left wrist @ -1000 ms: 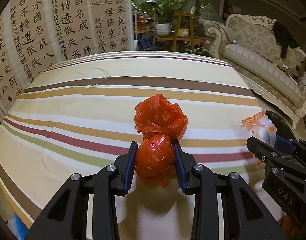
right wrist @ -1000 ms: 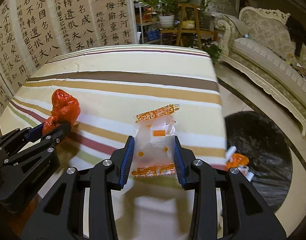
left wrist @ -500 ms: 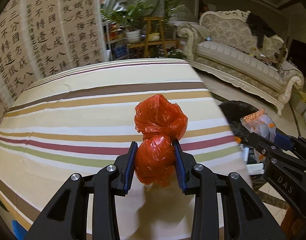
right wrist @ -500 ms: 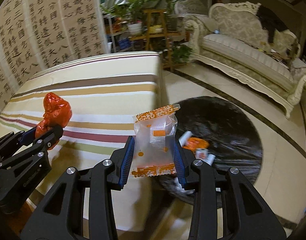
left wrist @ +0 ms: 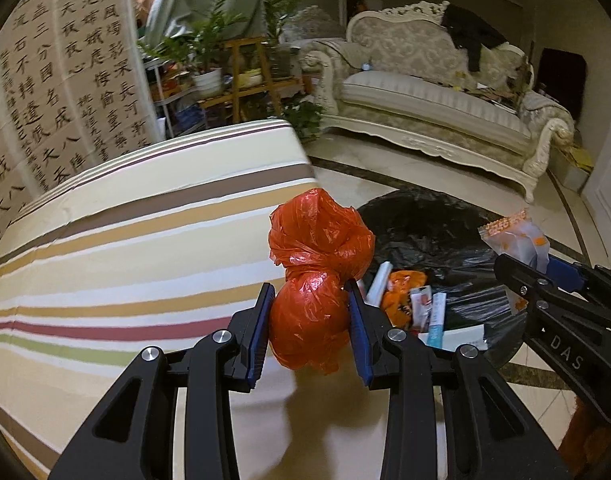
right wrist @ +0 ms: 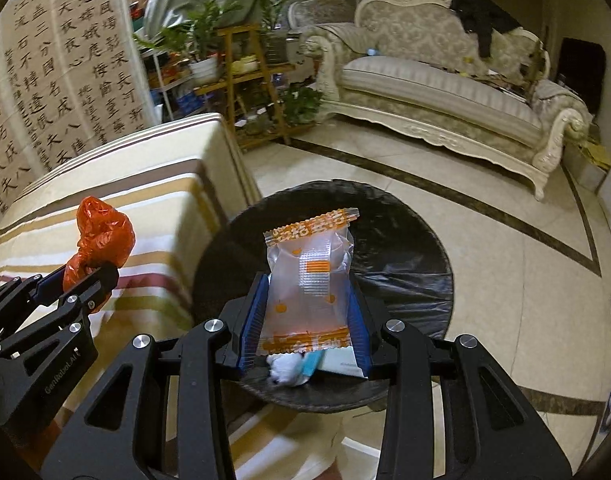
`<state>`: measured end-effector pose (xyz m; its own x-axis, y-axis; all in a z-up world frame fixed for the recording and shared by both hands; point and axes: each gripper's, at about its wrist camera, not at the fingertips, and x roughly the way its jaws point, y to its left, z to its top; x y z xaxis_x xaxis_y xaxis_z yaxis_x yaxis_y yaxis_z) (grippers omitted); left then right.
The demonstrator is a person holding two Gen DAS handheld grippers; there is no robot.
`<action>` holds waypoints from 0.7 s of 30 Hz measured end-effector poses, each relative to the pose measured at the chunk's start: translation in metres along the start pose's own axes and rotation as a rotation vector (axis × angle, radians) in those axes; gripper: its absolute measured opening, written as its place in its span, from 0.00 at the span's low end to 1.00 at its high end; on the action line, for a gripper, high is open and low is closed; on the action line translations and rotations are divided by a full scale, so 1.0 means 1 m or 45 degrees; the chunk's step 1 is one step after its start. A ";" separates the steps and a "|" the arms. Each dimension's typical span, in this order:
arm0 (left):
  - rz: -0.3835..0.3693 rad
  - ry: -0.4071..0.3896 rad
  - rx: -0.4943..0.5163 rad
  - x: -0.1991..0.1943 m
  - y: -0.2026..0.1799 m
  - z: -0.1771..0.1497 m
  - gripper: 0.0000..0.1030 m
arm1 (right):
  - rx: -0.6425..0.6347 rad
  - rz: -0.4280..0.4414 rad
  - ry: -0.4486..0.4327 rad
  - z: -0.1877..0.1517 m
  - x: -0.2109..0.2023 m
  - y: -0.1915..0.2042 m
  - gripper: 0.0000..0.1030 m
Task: Collect trash
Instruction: 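Carry the red bag and clear bag over the black bin, then open both grippers above the bin to drop both bags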
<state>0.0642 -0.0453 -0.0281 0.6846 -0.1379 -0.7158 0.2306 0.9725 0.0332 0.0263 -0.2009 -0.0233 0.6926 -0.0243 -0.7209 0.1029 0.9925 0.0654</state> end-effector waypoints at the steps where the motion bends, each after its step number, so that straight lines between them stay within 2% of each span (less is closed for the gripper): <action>1: -0.005 0.002 0.011 0.004 -0.004 0.002 0.35 | 0.006 -0.006 0.000 0.000 0.001 -0.003 0.36; 11: -0.024 0.011 0.080 0.025 -0.031 0.015 0.35 | 0.062 -0.035 0.005 0.009 0.020 -0.025 0.37; 13: -0.027 0.020 0.092 0.029 -0.035 0.016 0.37 | 0.074 -0.038 0.011 0.010 0.023 -0.027 0.47; 15: -0.029 0.028 0.094 0.031 -0.037 0.017 0.45 | 0.089 -0.049 0.007 0.011 0.024 -0.031 0.48; 19: -0.028 0.019 0.085 0.030 -0.037 0.017 0.51 | 0.102 -0.063 0.009 0.010 0.026 -0.036 0.49; 21: -0.025 0.013 0.079 0.030 -0.037 0.019 0.58 | 0.107 -0.067 0.009 0.010 0.025 -0.039 0.49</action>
<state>0.0891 -0.0884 -0.0376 0.6723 -0.1543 -0.7240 0.2866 0.9560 0.0624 0.0467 -0.2413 -0.0369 0.6798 -0.0749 -0.7296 0.1985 0.9764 0.0846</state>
